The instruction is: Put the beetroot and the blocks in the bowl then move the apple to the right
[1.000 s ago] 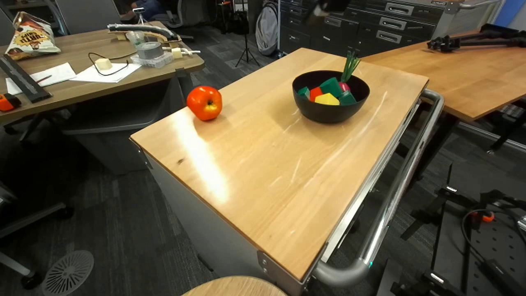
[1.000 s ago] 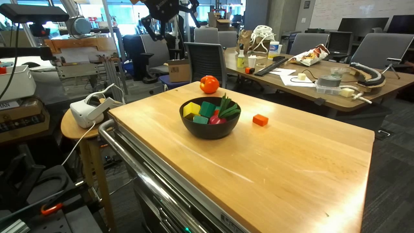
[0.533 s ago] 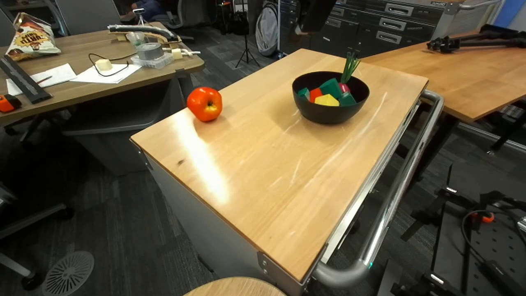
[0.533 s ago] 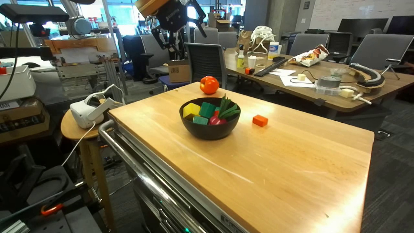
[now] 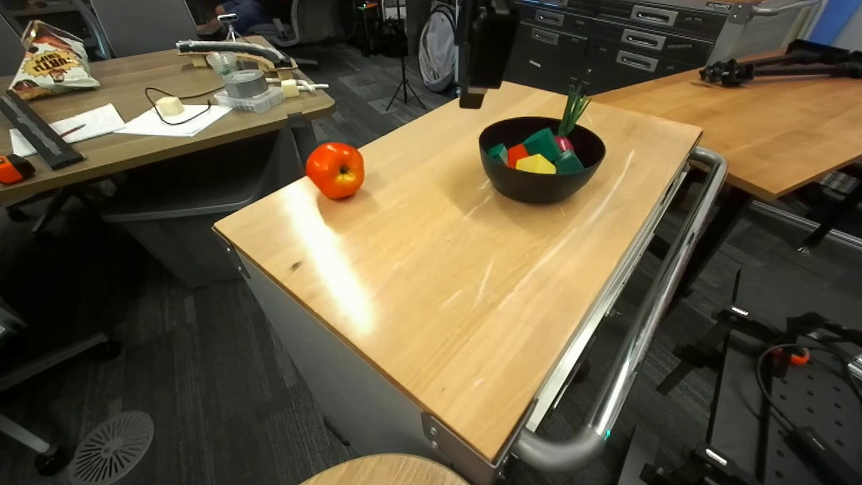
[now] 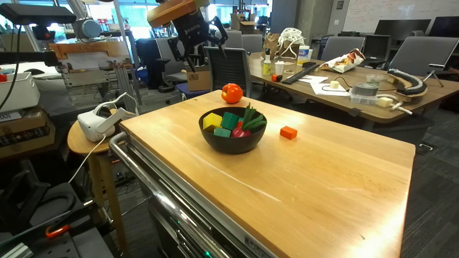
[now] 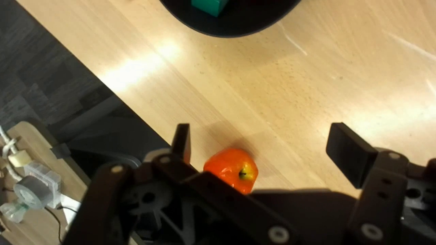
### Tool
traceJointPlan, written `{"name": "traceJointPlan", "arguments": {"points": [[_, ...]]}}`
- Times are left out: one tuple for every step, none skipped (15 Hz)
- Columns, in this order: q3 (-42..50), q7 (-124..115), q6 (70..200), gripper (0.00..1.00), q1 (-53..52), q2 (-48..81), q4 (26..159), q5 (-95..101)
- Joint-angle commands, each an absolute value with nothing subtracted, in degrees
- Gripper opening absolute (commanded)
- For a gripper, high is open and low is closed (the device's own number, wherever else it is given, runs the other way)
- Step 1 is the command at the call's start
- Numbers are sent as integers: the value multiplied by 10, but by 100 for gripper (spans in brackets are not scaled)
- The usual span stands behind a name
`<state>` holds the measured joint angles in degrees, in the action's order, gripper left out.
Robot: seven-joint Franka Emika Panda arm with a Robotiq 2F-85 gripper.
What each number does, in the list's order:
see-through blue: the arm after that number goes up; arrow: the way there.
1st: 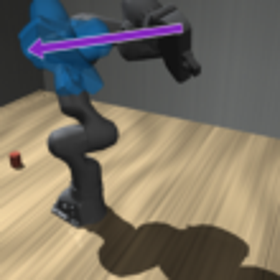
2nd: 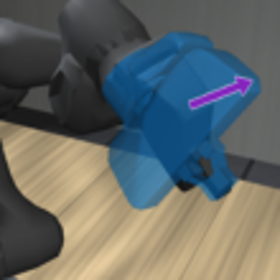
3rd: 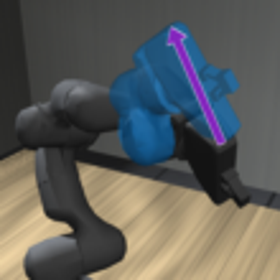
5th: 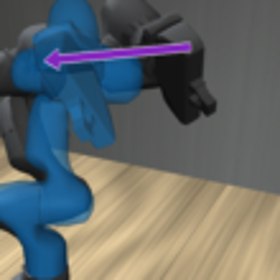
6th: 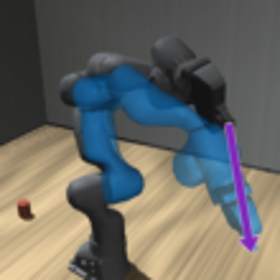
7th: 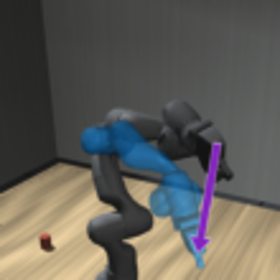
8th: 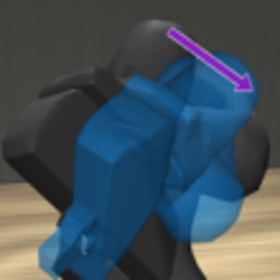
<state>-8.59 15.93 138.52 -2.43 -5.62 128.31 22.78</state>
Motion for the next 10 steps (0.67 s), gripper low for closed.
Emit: {"name": "traceJointPlan", "arguments": {"points": [[-84,100,1355,100,-48,34,1150,162],[-77,126,1368,100,-45,-16,1226,193],[-77,124,1367,100,-48,-2,1208,188],[-77,124,1367,100,-49,2,1209,188],[-76,124,1367,100,-49,2,1214,189],[-75,124,1367,100,-48,0,1217,189],[-74,124,1367,100,-48,0,1218,189],[-77,139,1371,100,-51,4,1217,177],[-80,120,1363,100,-55,17,1202,172],[-82,85,1325,100,-57,40,1170,142]]}}
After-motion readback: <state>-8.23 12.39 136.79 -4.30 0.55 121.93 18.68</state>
